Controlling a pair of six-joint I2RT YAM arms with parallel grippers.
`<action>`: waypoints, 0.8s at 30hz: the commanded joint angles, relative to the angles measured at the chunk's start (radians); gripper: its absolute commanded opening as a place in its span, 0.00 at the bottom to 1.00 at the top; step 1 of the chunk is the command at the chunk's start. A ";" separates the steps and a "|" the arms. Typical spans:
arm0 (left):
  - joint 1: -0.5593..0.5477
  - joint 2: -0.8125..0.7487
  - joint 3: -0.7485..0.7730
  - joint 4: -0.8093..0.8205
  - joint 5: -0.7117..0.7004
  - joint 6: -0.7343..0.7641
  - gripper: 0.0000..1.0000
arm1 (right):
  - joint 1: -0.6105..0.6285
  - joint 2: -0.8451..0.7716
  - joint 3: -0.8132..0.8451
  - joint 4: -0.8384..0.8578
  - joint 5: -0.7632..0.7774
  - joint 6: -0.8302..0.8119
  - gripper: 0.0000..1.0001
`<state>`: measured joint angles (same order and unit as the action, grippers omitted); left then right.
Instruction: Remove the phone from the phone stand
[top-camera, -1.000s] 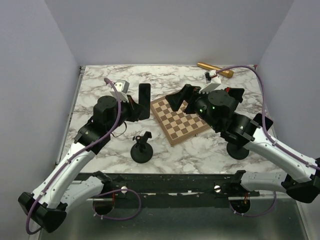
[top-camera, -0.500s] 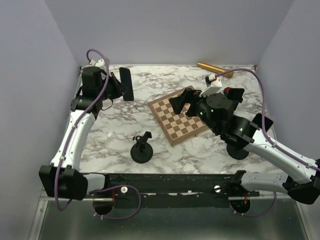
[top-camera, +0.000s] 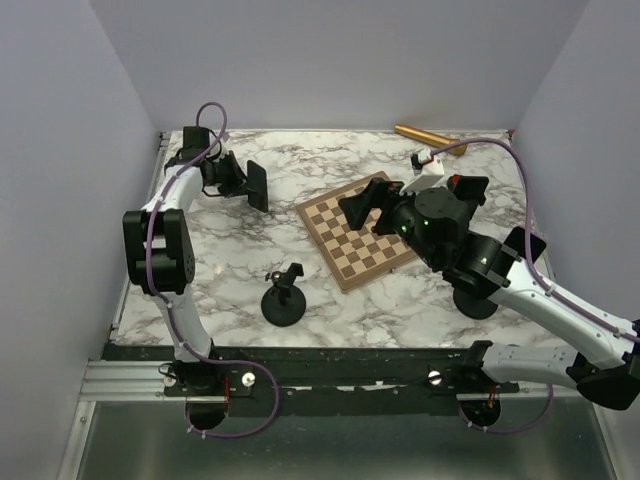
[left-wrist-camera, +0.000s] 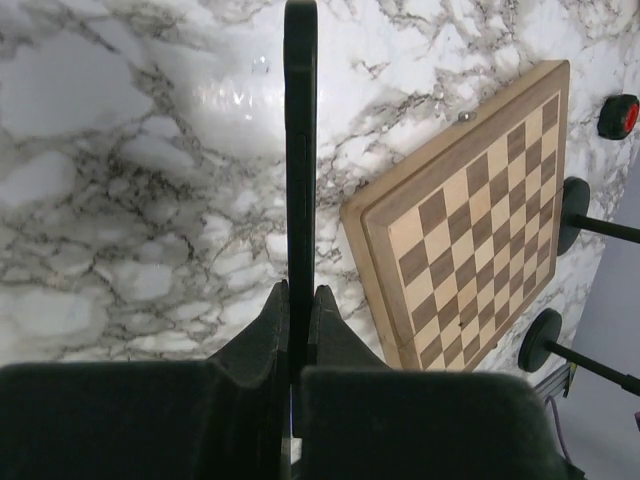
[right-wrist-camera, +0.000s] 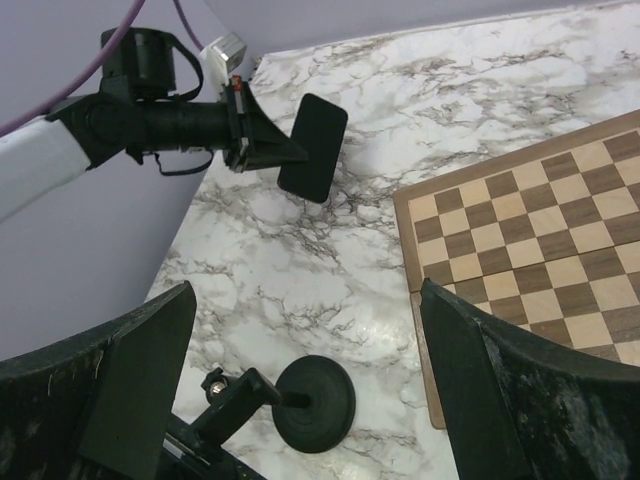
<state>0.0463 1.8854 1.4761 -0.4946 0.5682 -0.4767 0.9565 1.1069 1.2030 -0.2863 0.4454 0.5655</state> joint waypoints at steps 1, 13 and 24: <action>-0.003 0.108 0.180 -0.066 0.110 0.050 0.00 | 0.007 -0.002 -0.017 0.023 -0.044 0.005 1.00; -0.010 0.201 0.201 -0.067 0.074 0.004 0.02 | 0.006 0.097 0.066 0.025 -0.056 -0.018 1.00; -0.025 0.221 0.234 -0.114 0.014 0.021 0.22 | 0.007 0.160 0.088 0.050 -0.100 0.010 1.00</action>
<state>0.0231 2.0987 1.6550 -0.5789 0.5949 -0.4679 0.9565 1.2282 1.2434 -0.2535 0.3752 0.5747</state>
